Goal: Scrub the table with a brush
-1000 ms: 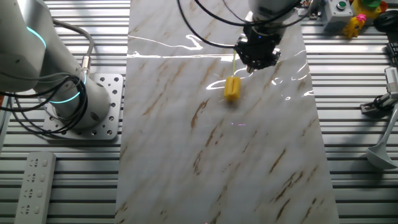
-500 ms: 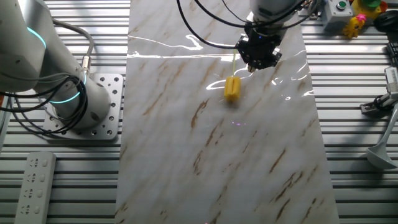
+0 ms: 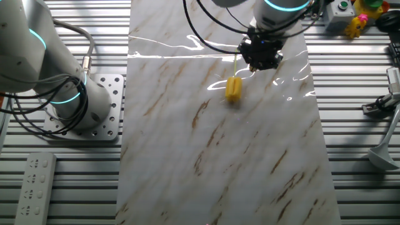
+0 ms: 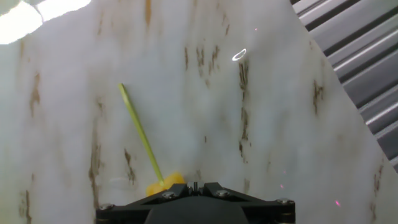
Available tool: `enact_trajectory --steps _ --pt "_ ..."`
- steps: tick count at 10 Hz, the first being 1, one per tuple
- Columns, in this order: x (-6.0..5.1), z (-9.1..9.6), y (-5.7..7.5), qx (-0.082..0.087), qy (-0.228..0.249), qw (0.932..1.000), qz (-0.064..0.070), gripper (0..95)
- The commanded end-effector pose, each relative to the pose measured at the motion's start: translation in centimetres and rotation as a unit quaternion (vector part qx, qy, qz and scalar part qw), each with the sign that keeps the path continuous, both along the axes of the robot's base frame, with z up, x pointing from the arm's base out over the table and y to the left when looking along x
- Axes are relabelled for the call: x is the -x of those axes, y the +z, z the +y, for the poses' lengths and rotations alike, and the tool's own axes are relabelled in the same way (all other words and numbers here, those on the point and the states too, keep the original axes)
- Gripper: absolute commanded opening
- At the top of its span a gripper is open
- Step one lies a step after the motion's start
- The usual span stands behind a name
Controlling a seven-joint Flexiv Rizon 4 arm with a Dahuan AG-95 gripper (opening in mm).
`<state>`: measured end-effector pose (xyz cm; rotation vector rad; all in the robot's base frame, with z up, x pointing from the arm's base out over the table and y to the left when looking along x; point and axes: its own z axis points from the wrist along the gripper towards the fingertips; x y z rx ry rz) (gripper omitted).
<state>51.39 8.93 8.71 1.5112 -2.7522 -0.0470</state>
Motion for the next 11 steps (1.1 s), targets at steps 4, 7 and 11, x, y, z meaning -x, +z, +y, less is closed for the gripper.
enact_trajectory --steps 4,7,11 --pt "0.59 0.62 -0.23 0.010 0.003 0.9999 0.005 0.0" --pt "0.68 0.57 -0.27 0.016 0.007 0.9998 0.004 0.0" --pt "1.08 0.32 -0.35 0.016 0.017 0.9997 -0.003 0.0"
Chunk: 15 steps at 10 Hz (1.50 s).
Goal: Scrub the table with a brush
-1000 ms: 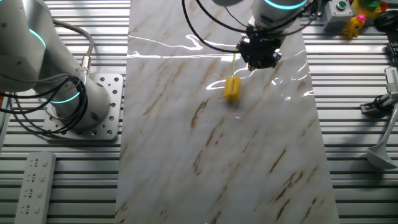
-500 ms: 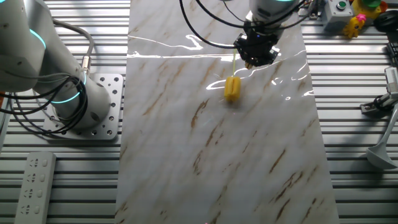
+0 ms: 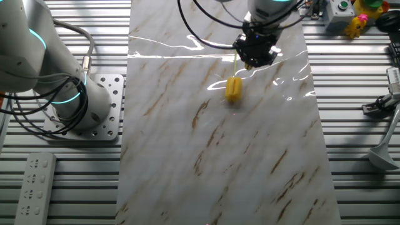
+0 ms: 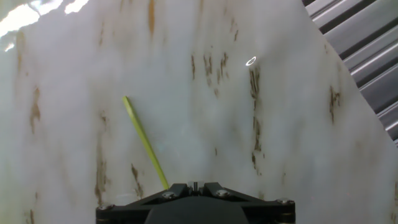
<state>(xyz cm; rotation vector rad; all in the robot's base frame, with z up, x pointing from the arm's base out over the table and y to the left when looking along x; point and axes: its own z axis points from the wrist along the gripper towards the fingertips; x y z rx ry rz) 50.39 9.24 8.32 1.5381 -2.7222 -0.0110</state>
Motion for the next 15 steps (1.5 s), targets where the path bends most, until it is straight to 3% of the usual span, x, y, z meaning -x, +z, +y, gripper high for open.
enact_trajectory --steps 1,4,7,8,9,10,12,15 --pt "0.1 0.0 0.0 0.017 0.034 0.9992 -0.014 0.0" --pt "0.1 0.0 0.0 0.009 0.112 0.9936 -0.015 0.0" --pt "0.1 0.0 0.0 0.010 0.110 0.9939 -0.008 0.0" --pt "0.1 0.0 0.0 -0.001 0.112 0.9937 -0.003 19.0" --pt "0.1 0.1 0.0 -0.011 0.118 0.9930 0.006 19.0" --pt "0.4 1.1 0.1 -0.017 0.118 0.9928 0.014 38.0" --pt "1.3 2.0 -0.1 -0.018 0.111 0.9936 0.018 38.0" --pt "2.5 4.1 -1.9 -0.015 0.094 0.9953 0.016 38.0"
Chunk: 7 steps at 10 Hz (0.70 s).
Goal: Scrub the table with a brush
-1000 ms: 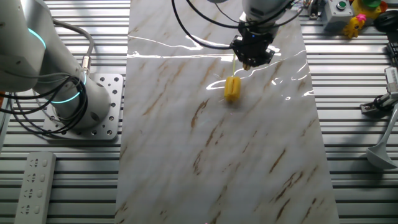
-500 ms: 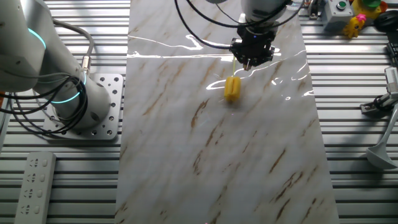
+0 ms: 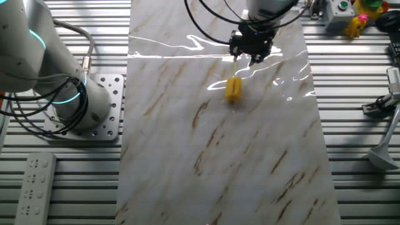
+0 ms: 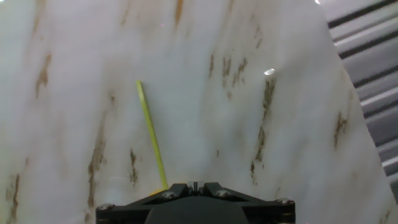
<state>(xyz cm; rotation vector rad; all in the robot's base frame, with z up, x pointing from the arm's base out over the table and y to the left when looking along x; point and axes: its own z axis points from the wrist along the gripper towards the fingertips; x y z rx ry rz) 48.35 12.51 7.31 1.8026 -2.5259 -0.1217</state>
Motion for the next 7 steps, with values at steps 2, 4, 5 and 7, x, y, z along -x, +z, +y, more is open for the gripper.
enact_trajectory --steps 2,4,5,7 --pt "0.7 1.0 -1.3 0.012 -0.008 0.9998 -0.014 38.0" --pt "0.7 1.0 -1.3 0.013 -0.003 0.9998 -0.016 38.0" --pt "0.7 0.5 -0.9 0.009 -0.002 0.9998 -0.017 38.0" --pt "0.6 0.0 -0.6 0.008 0.005 0.9998 -0.018 38.0"
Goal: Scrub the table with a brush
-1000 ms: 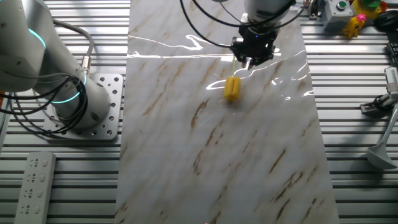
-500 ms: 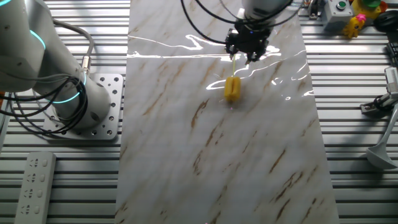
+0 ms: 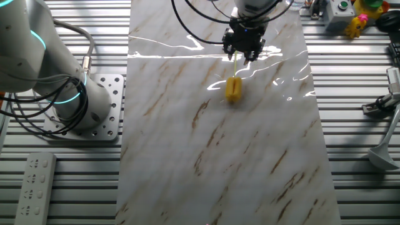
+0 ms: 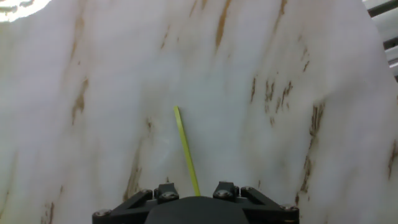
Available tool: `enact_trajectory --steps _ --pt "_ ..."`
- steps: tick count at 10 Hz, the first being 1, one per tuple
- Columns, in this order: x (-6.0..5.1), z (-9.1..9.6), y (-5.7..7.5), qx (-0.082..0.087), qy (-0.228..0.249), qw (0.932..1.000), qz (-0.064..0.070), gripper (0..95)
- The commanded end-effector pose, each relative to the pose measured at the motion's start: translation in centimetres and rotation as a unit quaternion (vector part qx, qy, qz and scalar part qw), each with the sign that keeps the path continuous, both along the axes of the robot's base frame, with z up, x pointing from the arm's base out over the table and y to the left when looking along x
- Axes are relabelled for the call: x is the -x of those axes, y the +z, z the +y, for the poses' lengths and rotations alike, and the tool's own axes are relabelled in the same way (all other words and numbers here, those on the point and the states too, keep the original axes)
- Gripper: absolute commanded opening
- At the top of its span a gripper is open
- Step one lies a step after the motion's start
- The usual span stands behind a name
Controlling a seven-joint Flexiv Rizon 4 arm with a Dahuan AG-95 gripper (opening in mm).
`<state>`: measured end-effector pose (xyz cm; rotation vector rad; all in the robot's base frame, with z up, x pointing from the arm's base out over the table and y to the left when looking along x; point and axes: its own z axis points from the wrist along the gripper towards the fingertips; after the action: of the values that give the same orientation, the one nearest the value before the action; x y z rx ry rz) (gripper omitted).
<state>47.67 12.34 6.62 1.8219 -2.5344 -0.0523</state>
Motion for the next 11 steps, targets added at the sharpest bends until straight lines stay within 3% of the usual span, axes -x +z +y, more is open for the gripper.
enact_trajectory --steps 1,3,4,6,9,11 --pt "-0.1 0.2 0.1 -0.008 -0.003 1.0000 0.000 38.0" --pt "-0.1 0.2 0.1 -0.006 -0.010 0.9999 0.002 38.0" --pt "-0.1 0.2 0.1 -0.018 -0.008 0.9998 0.002 38.0" --pt "-0.1 0.2 0.1 -0.022 -0.009 0.9997 0.002 38.0" --pt "-0.2 0.5 -0.6 -0.018 0.008 0.9998 0.006 38.0" --pt "0.5 0.2 -1.9 -0.031 0.008 0.9995 0.005 38.0"
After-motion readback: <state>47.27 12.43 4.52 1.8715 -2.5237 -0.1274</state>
